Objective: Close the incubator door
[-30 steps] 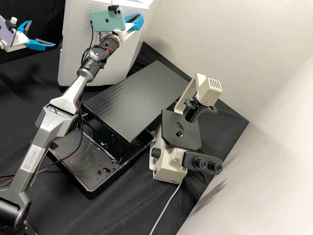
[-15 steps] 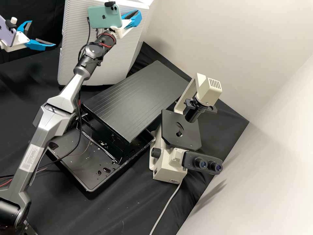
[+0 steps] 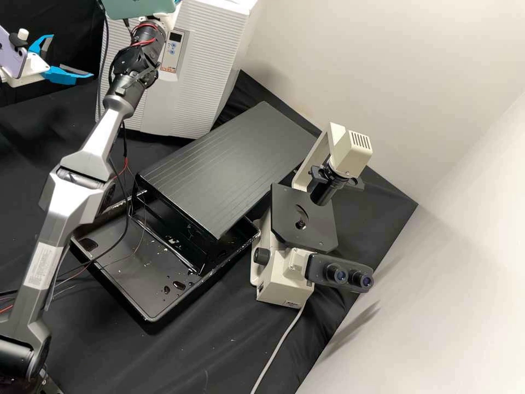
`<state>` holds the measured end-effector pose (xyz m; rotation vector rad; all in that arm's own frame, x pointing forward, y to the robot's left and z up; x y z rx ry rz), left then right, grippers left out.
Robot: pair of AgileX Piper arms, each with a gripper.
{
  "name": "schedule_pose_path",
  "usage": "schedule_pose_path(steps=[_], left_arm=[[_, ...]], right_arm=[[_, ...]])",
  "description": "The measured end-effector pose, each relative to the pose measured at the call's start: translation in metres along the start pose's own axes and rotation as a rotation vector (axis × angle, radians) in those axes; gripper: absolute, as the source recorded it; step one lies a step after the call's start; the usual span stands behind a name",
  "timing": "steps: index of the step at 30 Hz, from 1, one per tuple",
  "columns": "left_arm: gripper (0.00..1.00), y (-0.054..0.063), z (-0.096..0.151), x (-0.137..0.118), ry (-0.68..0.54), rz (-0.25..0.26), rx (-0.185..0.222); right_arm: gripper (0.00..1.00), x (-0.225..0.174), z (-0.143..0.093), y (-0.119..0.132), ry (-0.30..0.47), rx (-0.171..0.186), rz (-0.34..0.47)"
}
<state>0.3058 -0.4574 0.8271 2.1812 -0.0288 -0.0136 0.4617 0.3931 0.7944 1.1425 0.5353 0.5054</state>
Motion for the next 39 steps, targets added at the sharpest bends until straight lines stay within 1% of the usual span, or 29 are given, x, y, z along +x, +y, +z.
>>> schedule_pose_path(steps=[3,10,11,12,16,22,25,26,32,34,36,39], left_arm=[[1.00,0.000,0.000,0.000,0.000,0.000,0.000],[1.00,0.000,0.000,0.000,0.000,0.000,0.000],[1.00,0.000,0.000,0.000,0.000,0.000,0.000],[1.00,0.000,0.000,0.000,0.000,0.000,0.000],[1.00,0.000,0.000,0.000,0.000,0.000,0.000],[1.00,0.000,0.000,0.000,0.000,0.000,0.000],[1.00,0.000,0.000,0.000,0.000,0.000,0.000],[1.00,0.000,0.000,0.000,0.000,0.000,0.000],[1.00,0.000,0.000,0.000,0.000,0.000,0.000],[1.00,0.000,0.000,0.000,0.000,0.000,0.000],[1.00,0.000,0.000,0.000,0.000,0.000,0.000],[1.00,0.000,0.000,0.000,0.000,0.000,0.000]], right_arm=[[0.00,0.000,0.002,-0.007,-0.008,0.024,-0.028],[0.00,-0.003,0.003,-0.018,-0.006,0.052,-0.070],[0.00,-0.004,0.003,-0.017,-0.007,0.050,-0.068],[0.00,-0.004,0.003,-0.019,-0.008,0.032,-0.072],[0.00,-0.006,0.005,-0.020,-0.012,0.013,-0.081],[0.00,-0.008,0.020,-0.017,-0.032,-0.029,-0.086],[0.00,-0.009,0.029,-0.018,-0.048,-0.036,-0.092],[0.00,-0.010,0.031,-0.017,-0.054,-0.048,-0.096],[0.00,-0.015,0.032,-0.021,-0.051,-0.049,-0.137],[0.00,-0.019,0.031,-0.023,-0.044,-0.045,-0.162],[0.00,-0.028,0.033,-0.022,-0.046,-0.056,-0.199],[0.00,-0.045,0.039,-0.018,-0.066,-0.057,-0.250]])
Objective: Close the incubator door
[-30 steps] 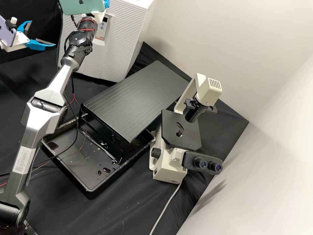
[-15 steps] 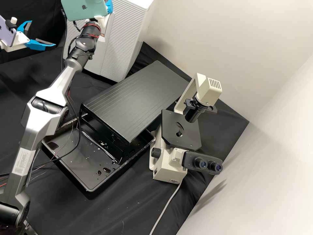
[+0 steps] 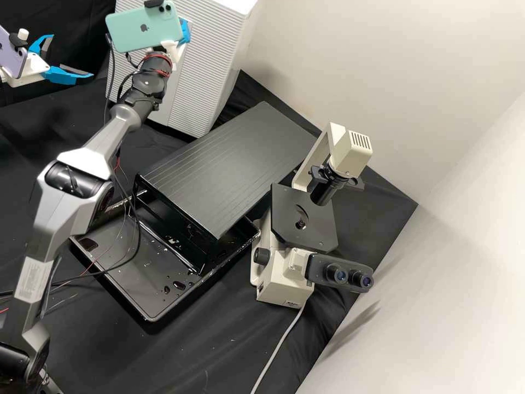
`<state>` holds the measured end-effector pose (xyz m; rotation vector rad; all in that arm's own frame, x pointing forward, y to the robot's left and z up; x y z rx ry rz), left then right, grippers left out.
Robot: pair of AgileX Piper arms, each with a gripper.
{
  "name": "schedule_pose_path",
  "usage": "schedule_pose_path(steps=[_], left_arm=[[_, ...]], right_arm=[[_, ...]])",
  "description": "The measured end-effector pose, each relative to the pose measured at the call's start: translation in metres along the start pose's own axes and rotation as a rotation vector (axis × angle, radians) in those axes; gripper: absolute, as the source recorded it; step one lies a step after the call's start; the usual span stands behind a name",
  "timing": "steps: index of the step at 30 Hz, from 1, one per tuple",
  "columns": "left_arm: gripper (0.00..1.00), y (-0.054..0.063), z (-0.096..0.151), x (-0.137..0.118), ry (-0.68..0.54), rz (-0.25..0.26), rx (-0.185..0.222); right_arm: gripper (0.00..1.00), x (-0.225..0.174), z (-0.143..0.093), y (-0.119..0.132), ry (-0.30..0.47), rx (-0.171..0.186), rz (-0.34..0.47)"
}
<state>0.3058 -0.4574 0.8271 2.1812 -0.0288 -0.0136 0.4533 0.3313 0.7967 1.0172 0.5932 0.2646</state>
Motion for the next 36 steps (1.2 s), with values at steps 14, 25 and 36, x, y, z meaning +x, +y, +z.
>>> schedule_pose_path(steps=[14,25,36], left_arm=[[1.00,0.000,0.000,0.000,0.000,0.000,0.000],[1.00,0.000,0.000,0.000,0.000,0.000,0.000],[1.00,0.000,0.000,0.000,0.000,0.000,0.000]], right_arm=[[1.00,-0.098,0.013,-0.005,-0.112,0.031,-0.156],[1.00,-0.152,0.056,-0.024,-0.172,0.082,-0.243],[1.00,-0.196,0.072,-0.042,-0.073,0.145,-0.313]])
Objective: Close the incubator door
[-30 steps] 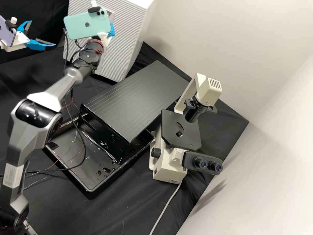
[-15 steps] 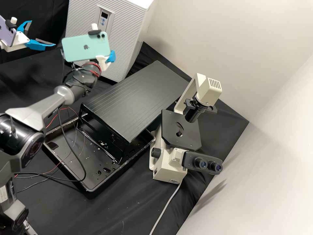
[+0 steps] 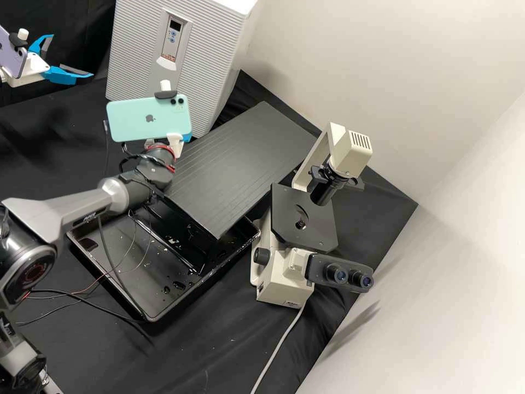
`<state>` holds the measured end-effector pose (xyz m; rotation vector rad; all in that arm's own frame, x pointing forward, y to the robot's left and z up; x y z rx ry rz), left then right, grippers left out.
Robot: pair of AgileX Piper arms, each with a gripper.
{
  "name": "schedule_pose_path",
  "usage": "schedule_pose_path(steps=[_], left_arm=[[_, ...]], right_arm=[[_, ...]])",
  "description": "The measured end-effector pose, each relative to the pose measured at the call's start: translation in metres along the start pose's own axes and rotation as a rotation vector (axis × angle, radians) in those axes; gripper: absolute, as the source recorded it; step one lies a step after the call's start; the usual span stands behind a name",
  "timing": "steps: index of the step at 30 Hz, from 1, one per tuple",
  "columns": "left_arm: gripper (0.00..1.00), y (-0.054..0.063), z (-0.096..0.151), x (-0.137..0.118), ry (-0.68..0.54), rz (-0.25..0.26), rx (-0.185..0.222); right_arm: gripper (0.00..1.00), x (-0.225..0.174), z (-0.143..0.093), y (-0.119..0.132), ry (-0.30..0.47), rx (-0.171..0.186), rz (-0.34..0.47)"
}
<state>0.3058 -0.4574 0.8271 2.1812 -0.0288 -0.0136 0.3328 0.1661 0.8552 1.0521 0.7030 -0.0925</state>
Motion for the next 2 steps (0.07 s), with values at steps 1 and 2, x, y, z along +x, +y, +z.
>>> schedule_pose_path(steps=[1,2], left_arm=[[1.00,0.0000,0.0000,0.0000,0.000,0.000,0.000],[1.00,0.0000,0.0000,0.0000,0.000,0.000,0.000]], right_arm=[[1.00,-0.0031,0.0027,-0.0024,0.000,0.001,-0.004],[1.00,-0.0063,0.0052,-0.0039,0.000,-0.004,-0.006]])
